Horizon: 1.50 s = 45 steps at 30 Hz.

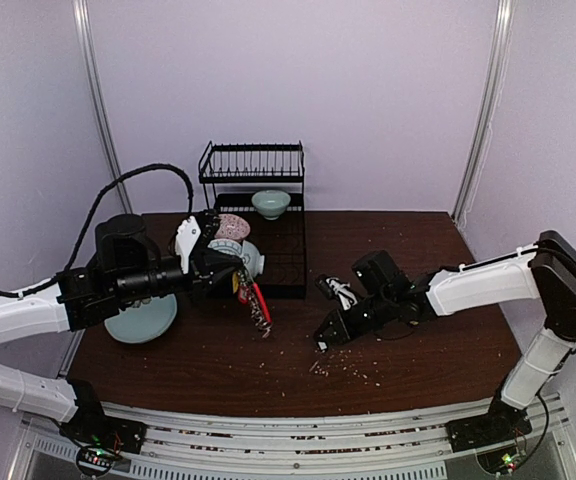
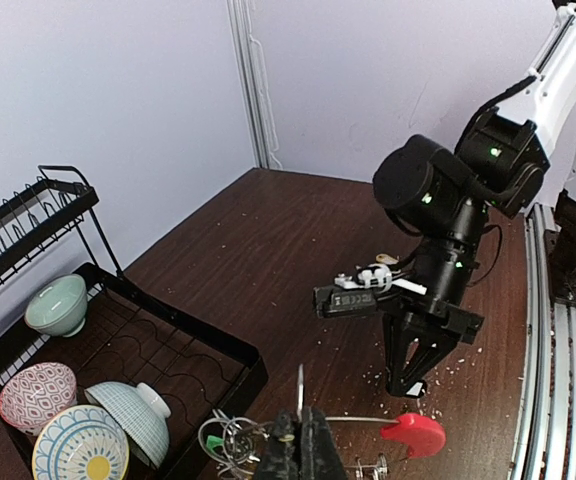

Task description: Put the keys on the keyring

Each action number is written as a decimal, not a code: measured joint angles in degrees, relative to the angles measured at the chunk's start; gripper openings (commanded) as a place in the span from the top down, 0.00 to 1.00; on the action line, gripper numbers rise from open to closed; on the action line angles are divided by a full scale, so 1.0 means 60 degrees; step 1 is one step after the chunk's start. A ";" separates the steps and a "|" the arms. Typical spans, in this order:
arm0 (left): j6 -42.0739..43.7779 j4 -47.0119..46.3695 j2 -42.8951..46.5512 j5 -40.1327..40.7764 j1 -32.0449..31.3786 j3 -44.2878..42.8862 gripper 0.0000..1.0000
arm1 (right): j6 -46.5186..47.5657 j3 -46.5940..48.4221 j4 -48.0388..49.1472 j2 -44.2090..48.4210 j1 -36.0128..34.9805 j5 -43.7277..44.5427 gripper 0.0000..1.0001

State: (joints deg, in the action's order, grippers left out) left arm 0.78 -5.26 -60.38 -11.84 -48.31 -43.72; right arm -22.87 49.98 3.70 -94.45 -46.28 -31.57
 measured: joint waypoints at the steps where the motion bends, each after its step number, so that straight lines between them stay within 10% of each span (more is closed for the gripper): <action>1: 0.0000 0.0000 0.0000 0.0000 0.0000 0.0000 1.00 | -0.0222 0.0004 0.0040 -0.0186 0.0055 0.0022 0.93; 10: 0.0000 0.0040 0.0000 0.0000 0.0000 0.0000 1.00 | -0.0521 0.0747 -0.1290 -0.0958 0.0987 0.2047 0.62; 29: 0.0007 0.0073 0.0000 0.0000 0.0000 0.0000 1.00 | 0.0827 -0.0124 -0.1512 0.0131 -0.0594 0.3413 0.62; 45: 0.0040 0.0142 0.0000 0.0004 0.0000 0.0000 1.00 | 0.0521 -0.0182 -0.0583 -0.0729 -0.0962 0.3483 0.85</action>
State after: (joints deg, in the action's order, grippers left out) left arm 1.02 -4.40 -60.38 -11.81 -48.31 -43.72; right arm -19.75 48.88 0.21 -98.83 -52.05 -10.68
